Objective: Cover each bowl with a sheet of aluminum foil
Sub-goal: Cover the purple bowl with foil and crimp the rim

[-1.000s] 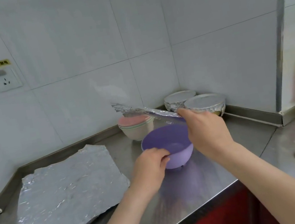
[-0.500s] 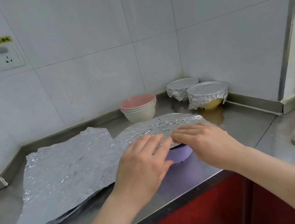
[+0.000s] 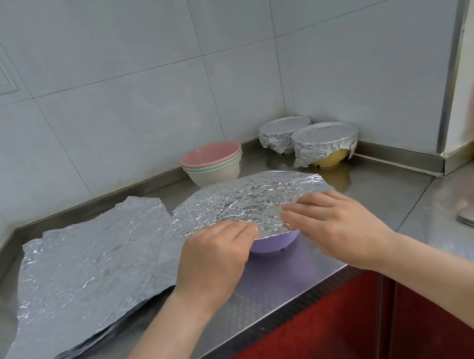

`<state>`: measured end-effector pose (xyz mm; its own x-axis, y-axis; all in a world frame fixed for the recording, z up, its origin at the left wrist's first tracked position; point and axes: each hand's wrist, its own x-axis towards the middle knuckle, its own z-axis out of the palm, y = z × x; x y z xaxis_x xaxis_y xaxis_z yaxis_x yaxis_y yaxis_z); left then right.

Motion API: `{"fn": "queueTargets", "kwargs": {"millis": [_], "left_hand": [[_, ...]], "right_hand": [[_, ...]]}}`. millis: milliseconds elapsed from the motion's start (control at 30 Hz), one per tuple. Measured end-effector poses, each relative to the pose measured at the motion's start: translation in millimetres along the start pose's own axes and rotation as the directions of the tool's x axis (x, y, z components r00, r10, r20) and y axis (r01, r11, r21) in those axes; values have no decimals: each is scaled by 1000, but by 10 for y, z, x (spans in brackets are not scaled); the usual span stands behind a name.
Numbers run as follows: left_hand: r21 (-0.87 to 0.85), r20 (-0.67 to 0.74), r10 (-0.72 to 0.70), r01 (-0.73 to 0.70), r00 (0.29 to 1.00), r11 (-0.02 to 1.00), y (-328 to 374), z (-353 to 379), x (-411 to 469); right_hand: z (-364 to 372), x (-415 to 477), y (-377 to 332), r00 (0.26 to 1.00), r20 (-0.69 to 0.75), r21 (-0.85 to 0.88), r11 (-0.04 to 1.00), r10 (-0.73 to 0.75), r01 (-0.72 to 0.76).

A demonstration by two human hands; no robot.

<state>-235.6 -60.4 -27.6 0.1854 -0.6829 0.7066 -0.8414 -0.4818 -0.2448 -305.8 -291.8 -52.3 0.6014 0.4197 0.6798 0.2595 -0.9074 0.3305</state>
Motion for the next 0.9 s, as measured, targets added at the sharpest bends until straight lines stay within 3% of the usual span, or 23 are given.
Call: {"fn": "queueTargets", "kwargs": {"millis": [400,667,900], "left_hand": [[-20,-87,-5,3,996,1000,-9,81,-40],[-17,-75,-30,29,997,999,-54,161,-92],[-33,-95,-40,37,995,999,-46,144,-97]], "right_hand": [[-23,-35,9,980,-195,33,999,-27,34],[-4,-84,75,983,-182,42,999,30,-22],[-62,66,-86,984,-176,-13,1000,-20,18]]}}
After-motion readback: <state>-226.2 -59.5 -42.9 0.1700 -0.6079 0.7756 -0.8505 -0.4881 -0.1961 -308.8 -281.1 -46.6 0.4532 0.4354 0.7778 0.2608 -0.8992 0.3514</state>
